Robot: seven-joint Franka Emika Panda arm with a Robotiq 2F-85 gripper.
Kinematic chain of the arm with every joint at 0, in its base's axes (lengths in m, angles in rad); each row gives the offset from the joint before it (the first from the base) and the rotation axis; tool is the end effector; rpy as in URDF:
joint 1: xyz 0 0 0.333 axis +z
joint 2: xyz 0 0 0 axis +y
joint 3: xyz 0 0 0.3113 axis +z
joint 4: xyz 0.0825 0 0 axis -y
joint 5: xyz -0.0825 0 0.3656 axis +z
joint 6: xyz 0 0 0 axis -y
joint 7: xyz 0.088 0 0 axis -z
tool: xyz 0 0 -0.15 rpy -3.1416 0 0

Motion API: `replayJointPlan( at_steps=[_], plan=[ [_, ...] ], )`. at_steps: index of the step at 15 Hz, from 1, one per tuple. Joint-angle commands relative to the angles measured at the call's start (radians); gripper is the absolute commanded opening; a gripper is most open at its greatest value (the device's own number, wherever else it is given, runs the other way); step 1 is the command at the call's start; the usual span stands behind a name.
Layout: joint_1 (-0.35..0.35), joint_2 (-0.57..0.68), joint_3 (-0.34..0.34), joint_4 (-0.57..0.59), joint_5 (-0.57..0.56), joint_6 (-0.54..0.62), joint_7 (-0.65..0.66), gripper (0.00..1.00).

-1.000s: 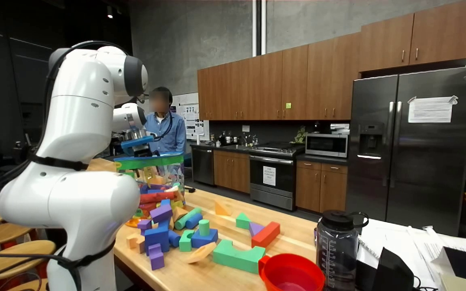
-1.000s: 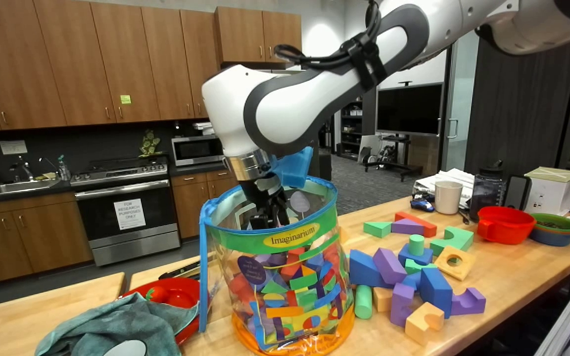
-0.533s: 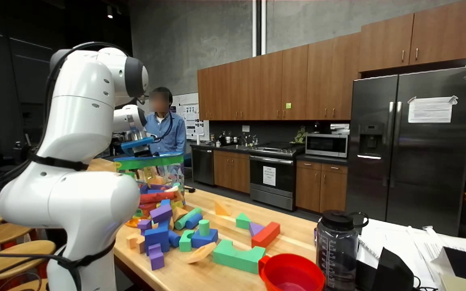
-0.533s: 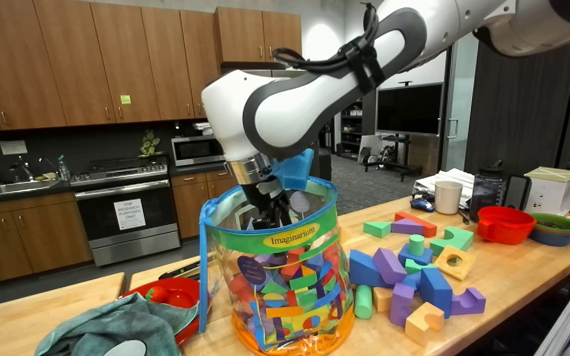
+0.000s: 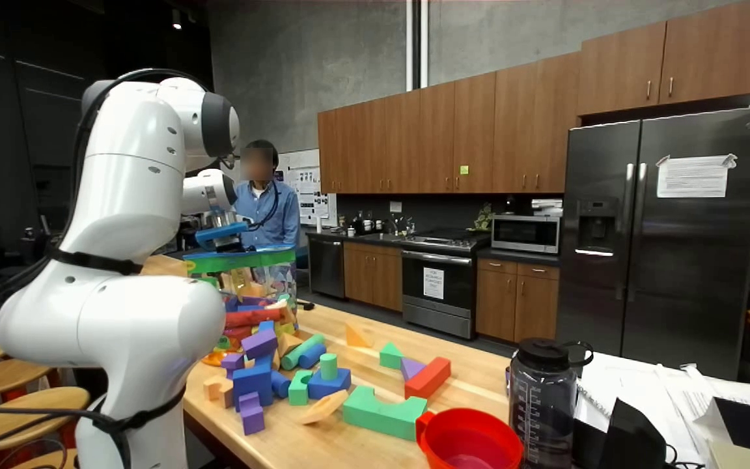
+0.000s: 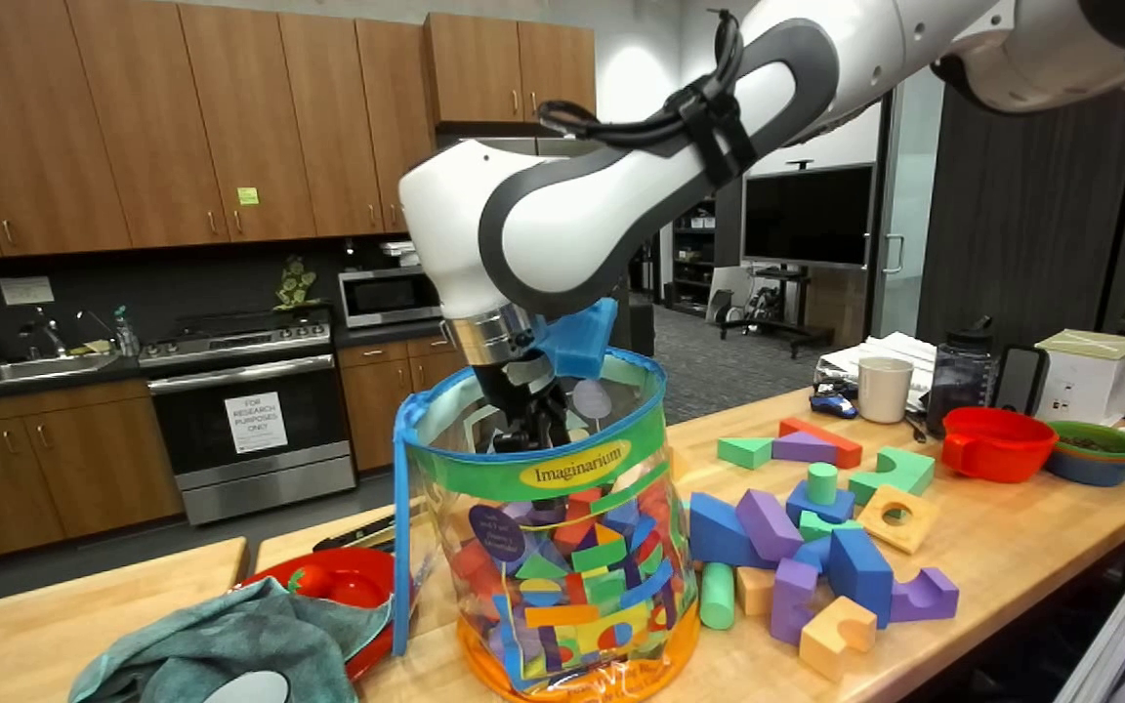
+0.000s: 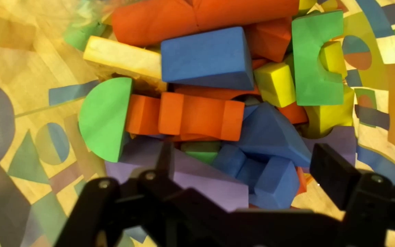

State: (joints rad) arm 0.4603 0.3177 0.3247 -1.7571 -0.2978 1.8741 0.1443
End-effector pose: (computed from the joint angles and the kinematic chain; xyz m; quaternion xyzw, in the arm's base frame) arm 0.4515 0.3880 0.3444 0.9233 0.3634 -0.0407 0.1176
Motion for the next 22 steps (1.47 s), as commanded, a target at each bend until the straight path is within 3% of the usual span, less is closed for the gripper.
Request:
replayJointPlan(
  at_steps=[1,15,22],
  plan=[
    [0.006,0.004,-0.005,0.008,0.001,-0.005,-0.001,1.00],
    [0.019,0.042,0.005,0.012,0.008,0.025,-0.027,1.00],
    [0.048,0.100,-0.039,0.060,-0.150,-0.007,-0.014,1.00]
  ],
)
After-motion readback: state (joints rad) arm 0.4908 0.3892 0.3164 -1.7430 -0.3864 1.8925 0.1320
